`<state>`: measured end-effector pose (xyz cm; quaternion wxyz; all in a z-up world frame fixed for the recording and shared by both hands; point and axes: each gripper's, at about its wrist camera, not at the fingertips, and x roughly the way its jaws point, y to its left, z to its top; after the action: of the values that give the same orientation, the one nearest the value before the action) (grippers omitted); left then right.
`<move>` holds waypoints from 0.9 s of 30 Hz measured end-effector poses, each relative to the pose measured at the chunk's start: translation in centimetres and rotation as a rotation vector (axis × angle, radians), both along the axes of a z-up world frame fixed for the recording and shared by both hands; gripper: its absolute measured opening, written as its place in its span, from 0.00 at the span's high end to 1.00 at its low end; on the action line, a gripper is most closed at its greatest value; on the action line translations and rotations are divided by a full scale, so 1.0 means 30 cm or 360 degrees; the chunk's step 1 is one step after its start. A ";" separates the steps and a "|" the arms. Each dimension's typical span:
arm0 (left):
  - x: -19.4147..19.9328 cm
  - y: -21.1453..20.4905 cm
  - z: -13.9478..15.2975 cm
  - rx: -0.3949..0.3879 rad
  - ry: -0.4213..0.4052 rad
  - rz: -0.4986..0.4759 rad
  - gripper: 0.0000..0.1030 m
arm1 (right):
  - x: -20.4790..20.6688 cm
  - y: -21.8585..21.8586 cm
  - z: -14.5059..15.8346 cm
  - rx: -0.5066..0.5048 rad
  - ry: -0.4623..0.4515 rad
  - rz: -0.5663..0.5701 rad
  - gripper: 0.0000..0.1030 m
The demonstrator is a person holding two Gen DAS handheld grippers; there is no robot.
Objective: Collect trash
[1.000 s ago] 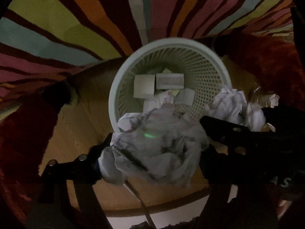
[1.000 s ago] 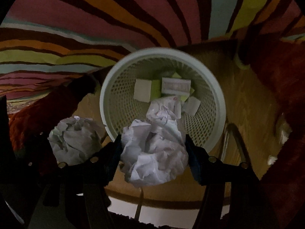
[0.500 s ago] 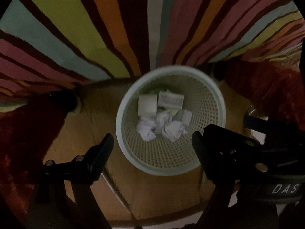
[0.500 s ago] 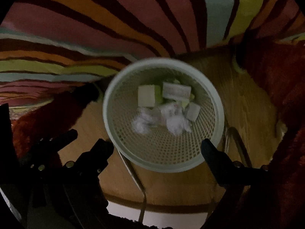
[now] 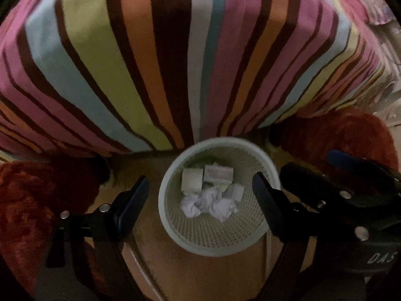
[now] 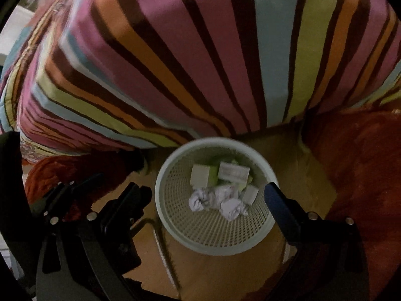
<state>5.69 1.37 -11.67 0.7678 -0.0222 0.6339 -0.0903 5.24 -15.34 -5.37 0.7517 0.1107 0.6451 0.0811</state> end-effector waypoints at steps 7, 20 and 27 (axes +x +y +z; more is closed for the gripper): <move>-0.012 0.039 0.109 0.0014 -0.0249 0.0075 0.21 | -0.033 -0.032 0.113 -0.0040 -0.0341 -0.0066 0.08; -0.044 0.059 0.243 0.0073 -0.0519 0.0090 0.21 | -0.014 -0.074 0.202 -0.0021 -0.0499 -0.0098 0.08; -0.052 0.069 0.264 0.0073 -0.0606 0.0106 0.21 | -0.025 -0.067 0.211 -0.0021 -0.0539 -0.0095 0.08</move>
<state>4.13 3.44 -3.75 0.8766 -0.0081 0.4782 -0.0530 4.49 -17.36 0.96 0.8523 0.1095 0.5063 0.0720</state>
